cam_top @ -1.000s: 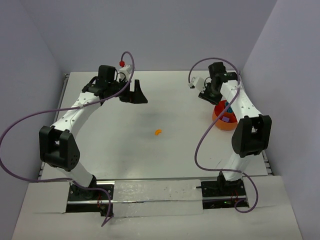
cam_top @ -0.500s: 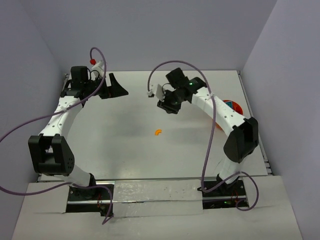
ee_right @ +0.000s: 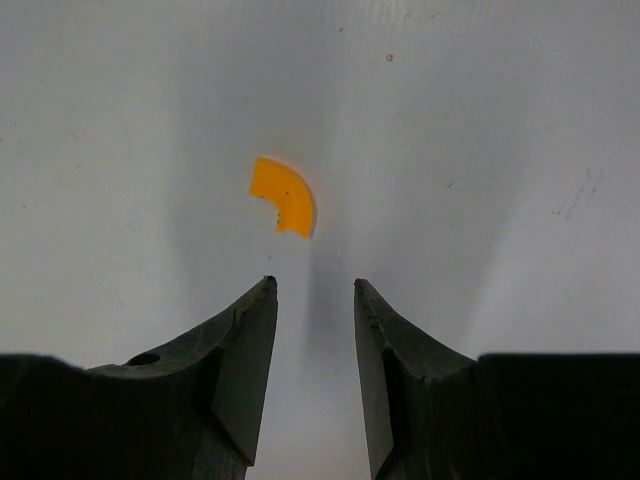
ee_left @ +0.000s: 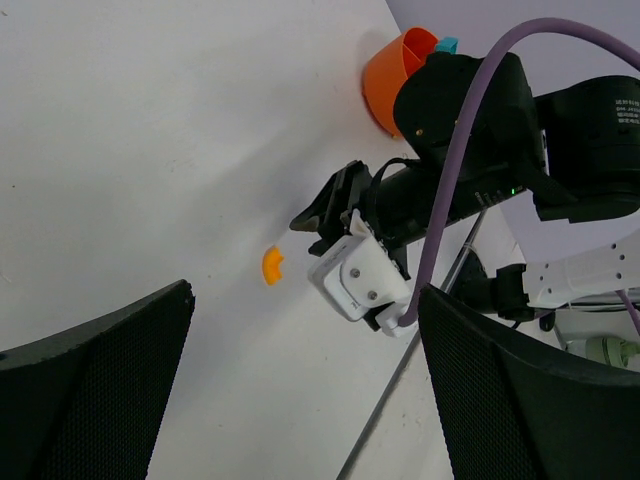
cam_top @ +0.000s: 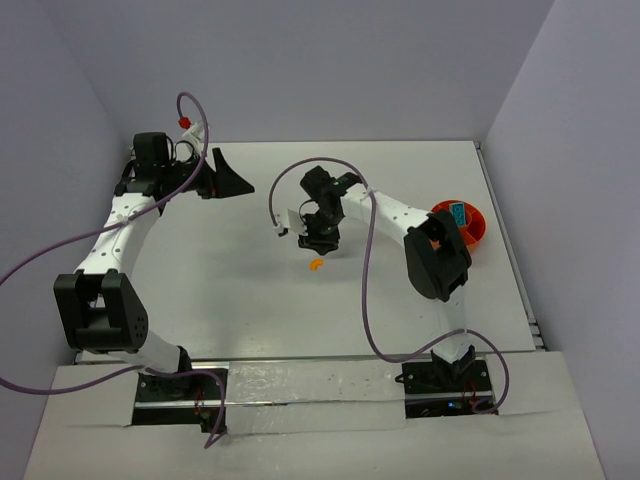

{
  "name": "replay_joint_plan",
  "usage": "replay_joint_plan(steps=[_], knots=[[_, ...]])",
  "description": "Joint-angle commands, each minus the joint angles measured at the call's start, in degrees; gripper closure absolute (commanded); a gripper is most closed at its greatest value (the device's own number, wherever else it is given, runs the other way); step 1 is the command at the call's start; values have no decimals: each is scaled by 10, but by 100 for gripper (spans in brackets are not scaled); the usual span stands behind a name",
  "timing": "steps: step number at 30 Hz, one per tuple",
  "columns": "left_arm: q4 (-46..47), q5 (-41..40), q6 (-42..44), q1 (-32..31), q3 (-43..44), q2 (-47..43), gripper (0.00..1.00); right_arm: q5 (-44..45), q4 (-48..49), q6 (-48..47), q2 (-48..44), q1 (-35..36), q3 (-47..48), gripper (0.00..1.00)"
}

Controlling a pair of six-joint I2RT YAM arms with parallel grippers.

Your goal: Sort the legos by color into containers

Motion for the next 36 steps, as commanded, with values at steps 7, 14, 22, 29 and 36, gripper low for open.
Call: replay_joint_plan(steps=[7, 14, 22, 29, 36], knots=[[27, 18, 10, 2, 1, -9, 1, -11, 25, -40, 8, 29, -23, 49], [28, 16, 11, 3, 5, -4, 1, -12, 30, -54, 17, 36, -28, 48], [26, 18, 15, 4, 2, -2, 1, 25, 37, -72, 39, 47, -32, 51], [26, 18, 13, 6, 5, 4, 1, 45, 53, -75, 49, 49, -45, 53], [24, 17, 12, 7, 7, 7, 1, 59, 69, -74, 55, 49, -56, 59]])
